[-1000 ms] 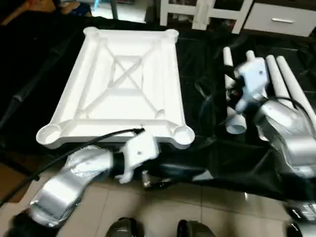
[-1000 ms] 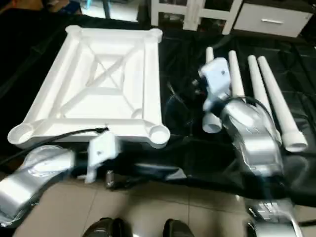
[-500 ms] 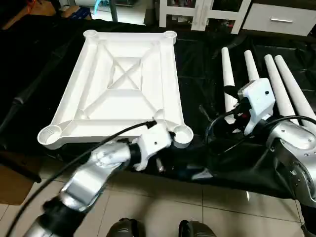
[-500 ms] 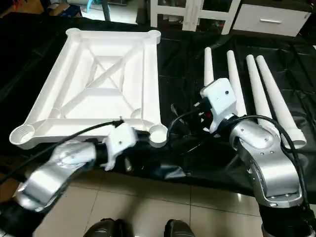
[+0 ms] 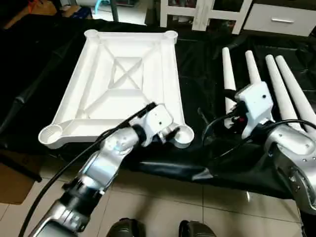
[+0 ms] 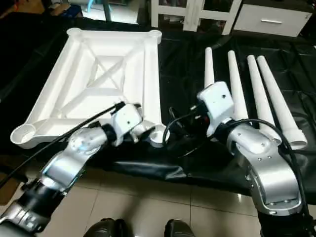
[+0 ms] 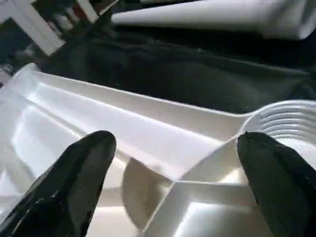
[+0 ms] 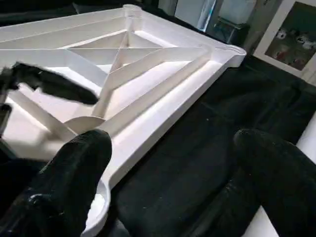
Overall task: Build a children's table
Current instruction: Pick table leg
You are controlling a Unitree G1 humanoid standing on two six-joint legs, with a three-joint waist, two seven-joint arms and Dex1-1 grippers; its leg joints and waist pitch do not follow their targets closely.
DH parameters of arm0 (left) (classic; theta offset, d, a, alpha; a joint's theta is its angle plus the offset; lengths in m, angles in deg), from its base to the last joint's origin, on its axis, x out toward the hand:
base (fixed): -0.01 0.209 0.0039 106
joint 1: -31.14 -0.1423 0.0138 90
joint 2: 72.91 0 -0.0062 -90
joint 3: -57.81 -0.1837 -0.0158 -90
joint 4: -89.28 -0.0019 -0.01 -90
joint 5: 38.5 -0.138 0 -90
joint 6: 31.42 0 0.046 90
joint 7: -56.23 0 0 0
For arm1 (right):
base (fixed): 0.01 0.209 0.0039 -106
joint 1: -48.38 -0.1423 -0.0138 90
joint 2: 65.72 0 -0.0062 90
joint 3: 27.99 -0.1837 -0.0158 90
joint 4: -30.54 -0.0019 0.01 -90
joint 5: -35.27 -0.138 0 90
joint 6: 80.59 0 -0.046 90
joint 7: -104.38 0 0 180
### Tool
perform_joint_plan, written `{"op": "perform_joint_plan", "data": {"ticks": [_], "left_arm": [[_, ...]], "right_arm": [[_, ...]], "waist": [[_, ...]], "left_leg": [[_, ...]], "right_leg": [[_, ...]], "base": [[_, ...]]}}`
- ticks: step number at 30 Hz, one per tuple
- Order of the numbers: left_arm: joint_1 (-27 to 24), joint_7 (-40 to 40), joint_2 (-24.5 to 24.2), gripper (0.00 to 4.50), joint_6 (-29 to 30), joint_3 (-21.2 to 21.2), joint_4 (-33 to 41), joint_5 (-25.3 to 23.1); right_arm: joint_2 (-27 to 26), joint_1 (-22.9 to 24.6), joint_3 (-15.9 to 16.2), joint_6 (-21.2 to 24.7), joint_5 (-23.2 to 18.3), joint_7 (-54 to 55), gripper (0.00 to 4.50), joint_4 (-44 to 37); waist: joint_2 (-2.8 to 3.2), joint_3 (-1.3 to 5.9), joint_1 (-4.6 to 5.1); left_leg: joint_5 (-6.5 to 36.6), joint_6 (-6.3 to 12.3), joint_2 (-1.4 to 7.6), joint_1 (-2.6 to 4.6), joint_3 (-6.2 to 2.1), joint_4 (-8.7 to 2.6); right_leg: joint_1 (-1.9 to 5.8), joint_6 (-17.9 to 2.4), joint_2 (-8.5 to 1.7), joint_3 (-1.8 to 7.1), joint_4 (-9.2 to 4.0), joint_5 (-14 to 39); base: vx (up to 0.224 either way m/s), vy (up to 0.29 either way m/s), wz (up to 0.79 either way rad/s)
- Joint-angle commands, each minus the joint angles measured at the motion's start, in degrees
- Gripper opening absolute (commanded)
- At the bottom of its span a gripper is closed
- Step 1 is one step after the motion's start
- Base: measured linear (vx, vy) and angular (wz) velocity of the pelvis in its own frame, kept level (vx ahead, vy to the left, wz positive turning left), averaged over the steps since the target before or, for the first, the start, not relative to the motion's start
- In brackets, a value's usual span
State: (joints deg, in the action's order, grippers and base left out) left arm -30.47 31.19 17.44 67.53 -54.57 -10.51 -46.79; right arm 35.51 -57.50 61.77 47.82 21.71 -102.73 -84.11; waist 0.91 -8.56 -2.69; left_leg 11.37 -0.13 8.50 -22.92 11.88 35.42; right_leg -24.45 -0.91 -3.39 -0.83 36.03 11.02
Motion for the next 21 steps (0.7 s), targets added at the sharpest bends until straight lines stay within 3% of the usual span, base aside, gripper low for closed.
{"op": "perform_joint_plan", "data": {"ticks": [1, 6, 9, 11, 14, 21], "left_arm": [[-0.64, -1.73, 0.74, 4.44, -1.34, 0.35, 0.42, 2.3], [-3.74, -11.71, -0.41, 4.44, -2.21, 2.29, 7.98, 10.85], [-4.63, -15.86, -3.17, 4.44, -1.98, 0.32, 9.73, 11.07], [-4.46, -16.8, -5.3, 4.44, -3.36, -1.57, 8.97, 8.26], [-2.98, -14.56, -6.51, 4.44, -5.77, -3.07, 4.88, 1.84], [0.22, -8.34, -5.53, 4.44, -6.27, -4.31, -0.83, -3.84]], "right_arm": [[0.21, 0.58, -0.06, 0.88, 0.34, 0.51, 4.5, -1.74], [0.95, 1.31, -1.09, 1.2, 0.09, 0.47, 4.5, -2.45], [1.41, 1.64, -1.05, 1.18, 0.16, 0.35, 4.5, -2.56], [1.76, 1.77, -0.78, 1.08, 0.26, 0.24, 4.5, -2.58], [2.77, 2.23, 0.49, 0.52, 1.3, -0.18, 4.5, -2.74], [3.55, 3.03, 1.82, -0.12, 2.74, 0.0, 4.5, -2.56]], "waist": [[-0.18, 4.97, -0.13], [-0.2, 5.05, -0.41], [-0.21, 4.69, -0.37], [-0.18, 4.57, -0.28], [-0.11, 4.65, -0.13], [-0.19, 4.96, -0.27]], "left_leg": [[3.83, 3.67, 4.64, 1.82, -2.71, -4.3], [2.67, 4.35, 4.74, 1.73, -2.62, -4.23], [5.05, 3.99, 4.75, 1.92, -2.53, -4.47], [6.37, 3.24, 4.74, 2.04, -2.56, -4.61], [5.9, 2.24, 4.76, 2.22, -2.57, -4.63], [4.03, 2.43, 4.63, 1.96, -2.72, -4.4]], "right_leg": [[3.43, -15.05, -5.03, 2.72, -3.69, -1.4], [3.43, -16.48, -5.1, 2.64, -3.22, -4.16], [3.15, -15.5, -5.0, 2.65, -3.75, 0.42], [3.02, -14.33, -4.92, 2.7, -4.04, 3.26], [2.92, -13.3, -4.79, 2.75, -4.08, 3.04], [3.33, -14.29, -5.04, 2.75, -3.52, -1.34]], "base": [[0.0, 0.0, 0.0], [0.0, 0.0, 0.0], [0.0, 0.0, 0.0], [0.0, 0.0, 0.0], [0.0, 0.0, 0.0], [0.0, 0.0, 0.0]]}}
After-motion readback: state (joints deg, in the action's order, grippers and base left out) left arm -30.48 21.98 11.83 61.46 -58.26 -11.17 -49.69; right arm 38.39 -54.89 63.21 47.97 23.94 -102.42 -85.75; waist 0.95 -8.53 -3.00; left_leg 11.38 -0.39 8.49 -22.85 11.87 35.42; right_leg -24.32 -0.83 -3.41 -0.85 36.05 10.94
